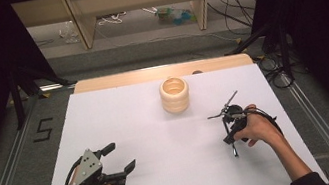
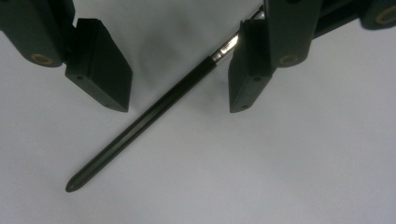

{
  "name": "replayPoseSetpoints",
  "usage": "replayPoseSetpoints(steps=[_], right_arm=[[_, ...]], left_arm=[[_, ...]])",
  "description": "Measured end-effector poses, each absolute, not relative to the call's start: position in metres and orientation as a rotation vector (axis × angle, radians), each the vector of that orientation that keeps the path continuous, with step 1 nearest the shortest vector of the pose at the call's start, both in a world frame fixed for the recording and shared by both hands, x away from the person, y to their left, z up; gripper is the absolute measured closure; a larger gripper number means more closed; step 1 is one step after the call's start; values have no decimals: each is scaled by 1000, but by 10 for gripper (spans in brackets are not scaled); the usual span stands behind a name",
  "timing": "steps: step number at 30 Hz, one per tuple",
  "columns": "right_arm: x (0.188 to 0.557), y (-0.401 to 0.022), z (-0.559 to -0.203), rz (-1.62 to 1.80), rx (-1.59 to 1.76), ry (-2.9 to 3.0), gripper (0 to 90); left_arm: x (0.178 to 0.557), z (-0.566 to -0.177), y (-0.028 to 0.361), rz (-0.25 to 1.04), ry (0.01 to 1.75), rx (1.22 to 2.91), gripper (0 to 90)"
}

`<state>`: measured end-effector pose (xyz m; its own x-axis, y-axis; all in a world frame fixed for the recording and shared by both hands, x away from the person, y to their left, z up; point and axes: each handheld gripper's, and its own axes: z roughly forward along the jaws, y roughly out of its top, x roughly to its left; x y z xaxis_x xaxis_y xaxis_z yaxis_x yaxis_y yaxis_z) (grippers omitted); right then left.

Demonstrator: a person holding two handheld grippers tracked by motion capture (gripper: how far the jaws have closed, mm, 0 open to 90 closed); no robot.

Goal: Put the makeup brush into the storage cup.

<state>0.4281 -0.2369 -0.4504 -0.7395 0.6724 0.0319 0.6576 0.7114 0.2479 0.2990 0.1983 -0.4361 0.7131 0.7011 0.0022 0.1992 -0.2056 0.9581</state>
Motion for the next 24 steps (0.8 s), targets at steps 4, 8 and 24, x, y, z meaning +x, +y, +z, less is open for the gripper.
replayPoseSetpoints(steps=[4, 8, 24], right_arm=[[429, -237, -452, 379, 1103, 2863, 440], [430, -237, -453, 369, 1124, 2867, 457], [431, -235, -453, 329, 1115, 2869, 511]], left_arm=[[299, -436, 198, 537, 716, 1757, 158], [299, -436, 198, 537, 715, 1757, 158], [299, -436, 198, 536, 715, 1758, 158]])
